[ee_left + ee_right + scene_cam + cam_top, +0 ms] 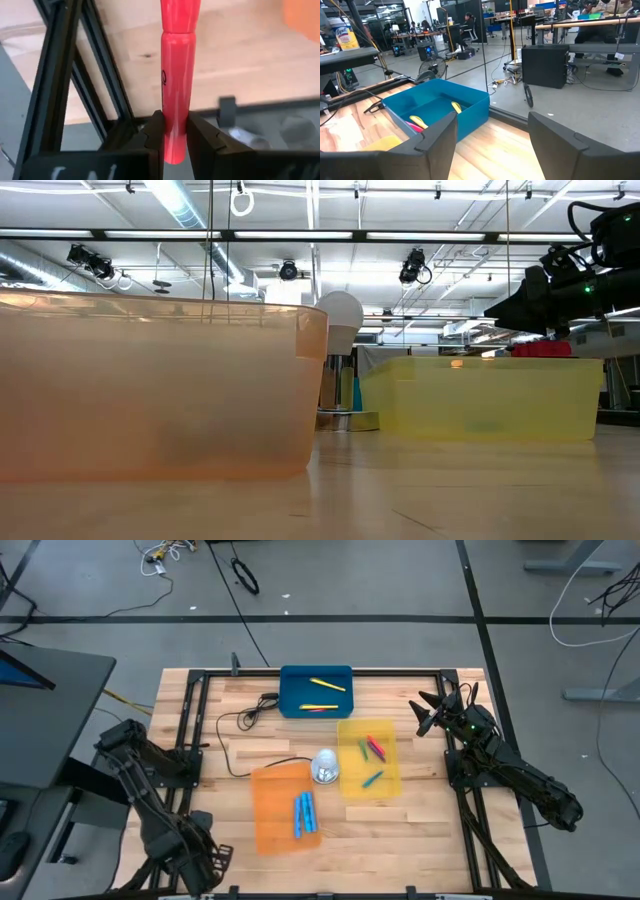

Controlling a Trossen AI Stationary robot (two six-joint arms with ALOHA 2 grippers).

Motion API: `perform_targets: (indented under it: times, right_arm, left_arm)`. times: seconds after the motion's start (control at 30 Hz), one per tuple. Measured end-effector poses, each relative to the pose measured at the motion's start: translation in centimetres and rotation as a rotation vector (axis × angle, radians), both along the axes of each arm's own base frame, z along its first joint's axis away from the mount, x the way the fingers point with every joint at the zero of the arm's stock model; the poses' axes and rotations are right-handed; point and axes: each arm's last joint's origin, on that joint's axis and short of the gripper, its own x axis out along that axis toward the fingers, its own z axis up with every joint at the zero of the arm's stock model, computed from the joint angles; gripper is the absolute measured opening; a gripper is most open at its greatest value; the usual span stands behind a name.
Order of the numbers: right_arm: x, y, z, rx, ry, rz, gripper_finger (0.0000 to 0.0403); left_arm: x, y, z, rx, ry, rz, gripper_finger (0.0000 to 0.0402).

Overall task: Pick & Place Markers
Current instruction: Put the pink highlighter pen into the orange bin

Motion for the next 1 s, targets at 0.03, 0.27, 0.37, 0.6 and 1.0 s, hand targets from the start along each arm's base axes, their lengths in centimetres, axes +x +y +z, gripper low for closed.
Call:
perform_targets:
  times: [0.03, 0.27, 0.37, 0.6, 1.0]
  right_arm:
    - [0.0, 0.0, 0.0, 0.0, 0.0, 0.0, 0.0245]
    - [0.0, 0.0, 0.0, 0.0, 0.0, 0.0, 0.0245]
    - [0.0, 0.0, 0.0, 0.0, 0.0, 0.0, 0.0245]
    - [0.0, 0.0, 0.0, 0.0, 0.0, 0.0, 0.0245]
    - [0.0, 0.0, 0.0, 0.0, 0.0, 0.0, 0.0245]
  left_arm:
    - [0.0, -0.1, 0.5, -0.01, -0.013, -0.01, 0.0057]
    - [0.4, -0.3, 3.1, -0.041, -0.111, -0.009, 0.0057]
    - [0.4, -0.3, 3.1, -0.039, -0.114, -0.002, 0.0057]
    - [1.5, 0.4, 3.1, -0.044, -0.099, 0.06, 0.0057]
    - [5.9, 4.3, 4.0, -0.076, -0.116, 0.127, 0.0057]
